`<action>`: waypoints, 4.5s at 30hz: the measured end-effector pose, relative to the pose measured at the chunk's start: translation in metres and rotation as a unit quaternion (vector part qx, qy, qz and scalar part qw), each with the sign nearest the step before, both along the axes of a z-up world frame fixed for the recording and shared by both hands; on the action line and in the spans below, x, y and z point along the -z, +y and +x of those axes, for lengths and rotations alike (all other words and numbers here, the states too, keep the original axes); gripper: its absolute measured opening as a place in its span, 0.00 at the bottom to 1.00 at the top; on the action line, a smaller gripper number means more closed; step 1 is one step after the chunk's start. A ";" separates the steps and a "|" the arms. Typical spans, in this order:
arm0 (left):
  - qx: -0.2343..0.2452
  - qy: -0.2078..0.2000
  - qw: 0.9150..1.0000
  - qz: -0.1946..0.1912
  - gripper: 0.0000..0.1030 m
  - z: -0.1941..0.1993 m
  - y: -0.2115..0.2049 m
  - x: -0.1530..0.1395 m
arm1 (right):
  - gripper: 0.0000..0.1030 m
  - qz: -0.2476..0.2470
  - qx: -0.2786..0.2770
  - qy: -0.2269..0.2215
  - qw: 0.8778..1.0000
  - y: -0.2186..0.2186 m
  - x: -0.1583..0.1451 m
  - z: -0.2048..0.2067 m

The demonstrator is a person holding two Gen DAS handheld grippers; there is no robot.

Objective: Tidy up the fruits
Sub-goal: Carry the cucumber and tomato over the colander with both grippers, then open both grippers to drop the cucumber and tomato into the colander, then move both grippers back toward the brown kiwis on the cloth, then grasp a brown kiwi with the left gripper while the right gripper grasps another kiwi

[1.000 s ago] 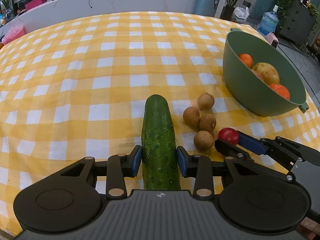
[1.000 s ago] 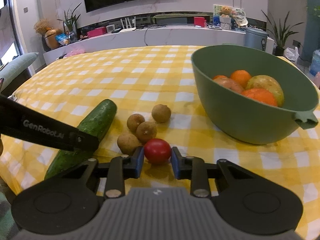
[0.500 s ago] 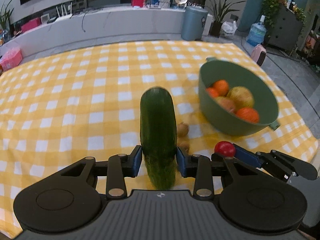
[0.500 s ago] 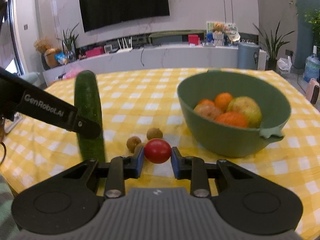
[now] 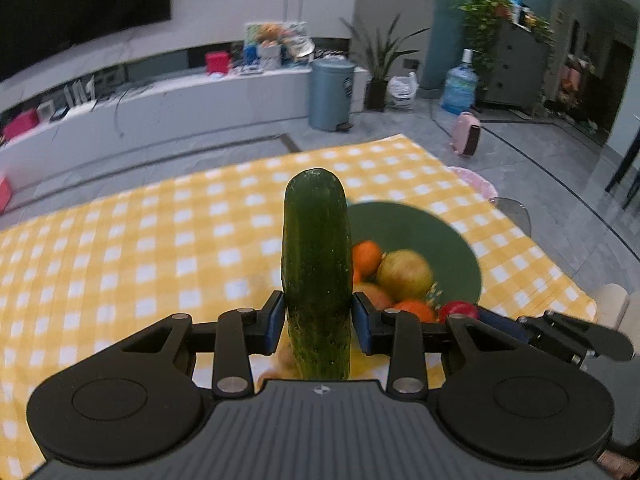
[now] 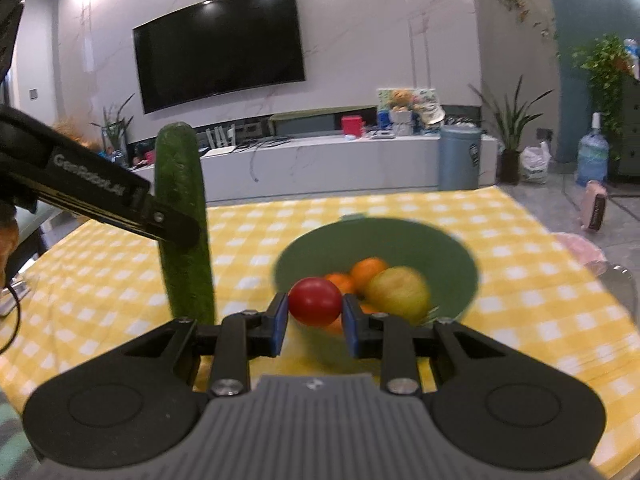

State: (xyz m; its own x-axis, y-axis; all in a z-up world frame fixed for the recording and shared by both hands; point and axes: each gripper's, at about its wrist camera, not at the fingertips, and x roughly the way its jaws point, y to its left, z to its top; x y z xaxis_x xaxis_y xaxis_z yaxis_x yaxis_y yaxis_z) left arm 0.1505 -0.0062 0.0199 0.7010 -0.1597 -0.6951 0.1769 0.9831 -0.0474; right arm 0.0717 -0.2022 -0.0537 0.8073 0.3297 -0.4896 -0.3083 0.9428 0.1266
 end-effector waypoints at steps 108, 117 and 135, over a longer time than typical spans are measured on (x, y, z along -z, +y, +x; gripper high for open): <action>0.019 0.042 0.998 -0.040 0.56 -0.074 0.065 0.058 | 0.42 -0.013 0.017 0.106 0.994 0.040 0.021 -0.045; 0.030 0.063 0.997 -0.037 0.51 -0.059 0.056 0.075 | 0.34 -0.020 0.009 0.126 0.992 0.044 0.034 -0.037; 0.016 0.119 0.992 -0.023 0.38 -0.011 0.044 0.129 | 0.34 -0.021 0.001 0.144 0.989 0.045 0.058 -0.007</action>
State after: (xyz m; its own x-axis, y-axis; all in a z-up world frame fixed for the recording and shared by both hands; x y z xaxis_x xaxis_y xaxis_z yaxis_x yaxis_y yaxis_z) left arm 0.1391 0.0381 -0.1092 0.5113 -0.2137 -0.8324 0.1857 0.9732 -0.1358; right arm 0.0647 -0.1573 -0.1117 0.6334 0.3026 -0.7122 -0.2627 0.9498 0.1699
